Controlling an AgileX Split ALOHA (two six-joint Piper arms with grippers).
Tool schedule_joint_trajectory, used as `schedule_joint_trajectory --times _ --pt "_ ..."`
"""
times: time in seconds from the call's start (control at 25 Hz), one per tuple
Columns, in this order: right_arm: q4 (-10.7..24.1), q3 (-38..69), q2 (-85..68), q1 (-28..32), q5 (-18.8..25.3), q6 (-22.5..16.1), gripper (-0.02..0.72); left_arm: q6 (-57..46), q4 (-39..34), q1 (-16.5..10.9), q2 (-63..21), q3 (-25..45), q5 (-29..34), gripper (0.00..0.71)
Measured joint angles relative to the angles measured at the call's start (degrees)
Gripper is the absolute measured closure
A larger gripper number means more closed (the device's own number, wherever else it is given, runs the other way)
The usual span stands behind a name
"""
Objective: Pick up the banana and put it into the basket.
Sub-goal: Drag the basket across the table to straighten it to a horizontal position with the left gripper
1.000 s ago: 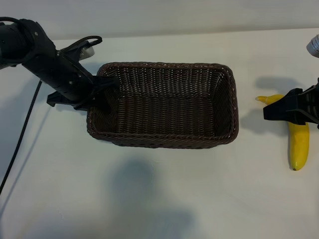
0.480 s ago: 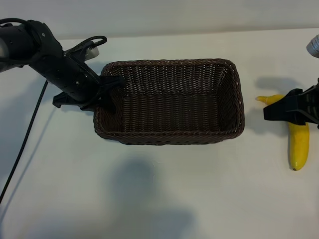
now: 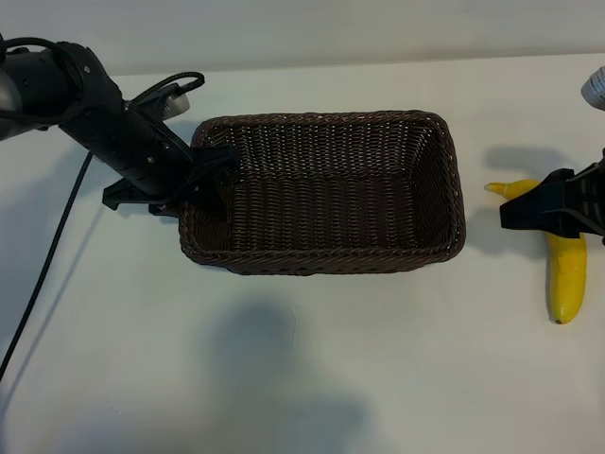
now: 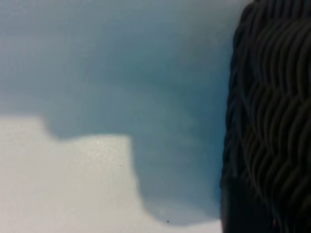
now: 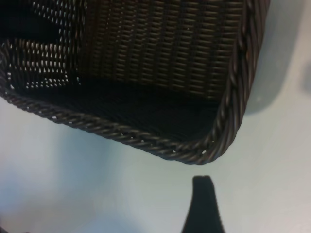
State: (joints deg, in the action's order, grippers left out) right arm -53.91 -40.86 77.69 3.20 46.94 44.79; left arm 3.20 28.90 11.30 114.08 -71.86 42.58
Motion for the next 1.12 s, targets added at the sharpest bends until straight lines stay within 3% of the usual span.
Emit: schedule_joint_trajectory --times 0.2,1.12 --pt "0.00 0.00 0.00 0.00 0.00 0.00 0.161 -0.24 -0.11 0.06 -2.67 0.00 0.30 0.233" --pt "0.04 0.00 0.00 0.00 0.00 0.00 0.162 -4.13 -8.86 -1.09 -9.19 -0.07 4.62 0.224"
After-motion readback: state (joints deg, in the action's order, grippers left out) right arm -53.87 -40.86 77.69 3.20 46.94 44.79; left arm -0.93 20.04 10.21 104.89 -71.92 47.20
